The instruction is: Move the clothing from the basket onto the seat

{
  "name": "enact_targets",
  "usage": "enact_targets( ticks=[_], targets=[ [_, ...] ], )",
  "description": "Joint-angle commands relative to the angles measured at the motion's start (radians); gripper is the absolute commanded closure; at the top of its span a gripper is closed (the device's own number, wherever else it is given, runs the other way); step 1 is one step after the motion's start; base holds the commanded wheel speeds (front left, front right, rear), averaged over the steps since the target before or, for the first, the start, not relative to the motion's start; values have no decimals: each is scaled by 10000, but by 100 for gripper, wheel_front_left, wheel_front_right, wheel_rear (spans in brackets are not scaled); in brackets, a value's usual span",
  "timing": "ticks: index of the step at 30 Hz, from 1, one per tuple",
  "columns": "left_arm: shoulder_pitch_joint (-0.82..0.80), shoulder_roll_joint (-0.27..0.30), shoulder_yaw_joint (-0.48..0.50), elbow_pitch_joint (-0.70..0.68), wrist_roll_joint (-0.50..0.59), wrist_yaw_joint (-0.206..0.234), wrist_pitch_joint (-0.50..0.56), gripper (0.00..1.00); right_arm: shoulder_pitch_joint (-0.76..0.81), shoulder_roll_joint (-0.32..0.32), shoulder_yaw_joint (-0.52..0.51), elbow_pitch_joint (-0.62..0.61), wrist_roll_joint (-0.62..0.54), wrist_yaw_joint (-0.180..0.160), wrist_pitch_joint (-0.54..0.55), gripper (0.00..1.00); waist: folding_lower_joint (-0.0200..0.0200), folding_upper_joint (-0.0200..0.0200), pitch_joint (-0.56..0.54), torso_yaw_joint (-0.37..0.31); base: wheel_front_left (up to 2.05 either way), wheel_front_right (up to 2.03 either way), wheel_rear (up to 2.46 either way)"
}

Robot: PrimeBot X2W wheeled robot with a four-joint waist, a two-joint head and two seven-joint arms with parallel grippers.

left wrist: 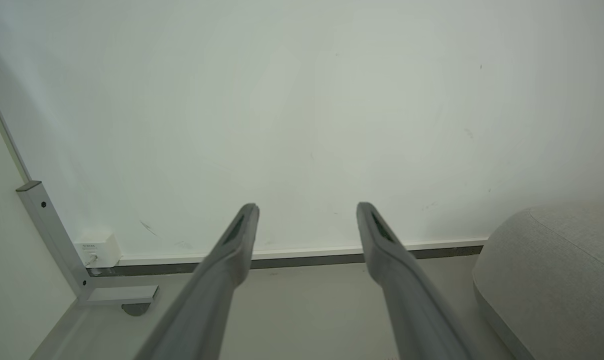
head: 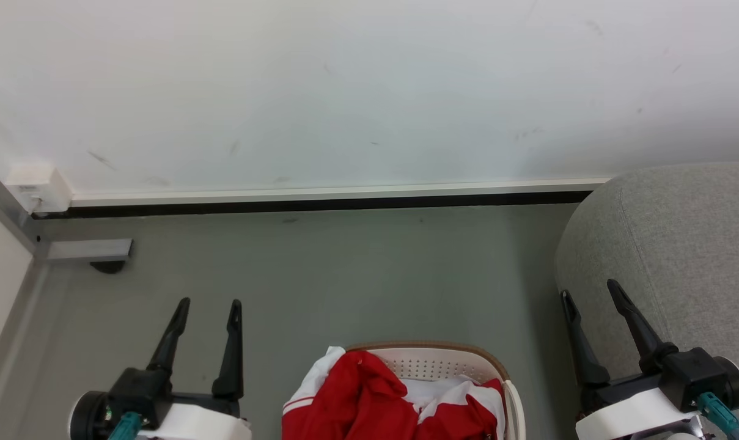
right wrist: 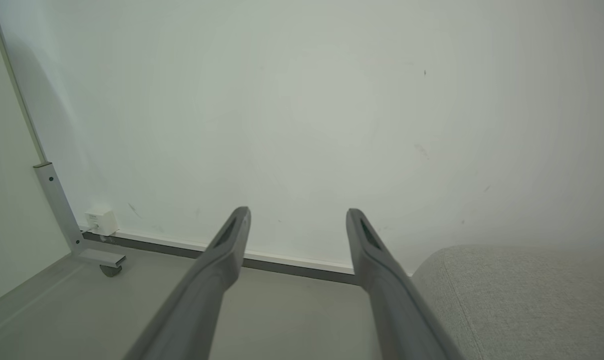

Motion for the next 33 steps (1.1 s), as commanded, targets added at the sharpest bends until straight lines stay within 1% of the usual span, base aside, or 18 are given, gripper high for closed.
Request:
enact_targets(
  ticks=[1, 33],
  targets=[
    [-35, 49, 24, -39, 137, -16, -28, 0, -76, -31, -12, -2, -78, -21, -30, 0, -1, 0, -6, -2, 0, 0, 0],
    [-1, 25, 117, -24, -72, -31, -28, 0, -22, 56, -37, 41, 51, -21, -28, 0, -1, 0, -37, -109, 0, 0, 0]
  ],
)
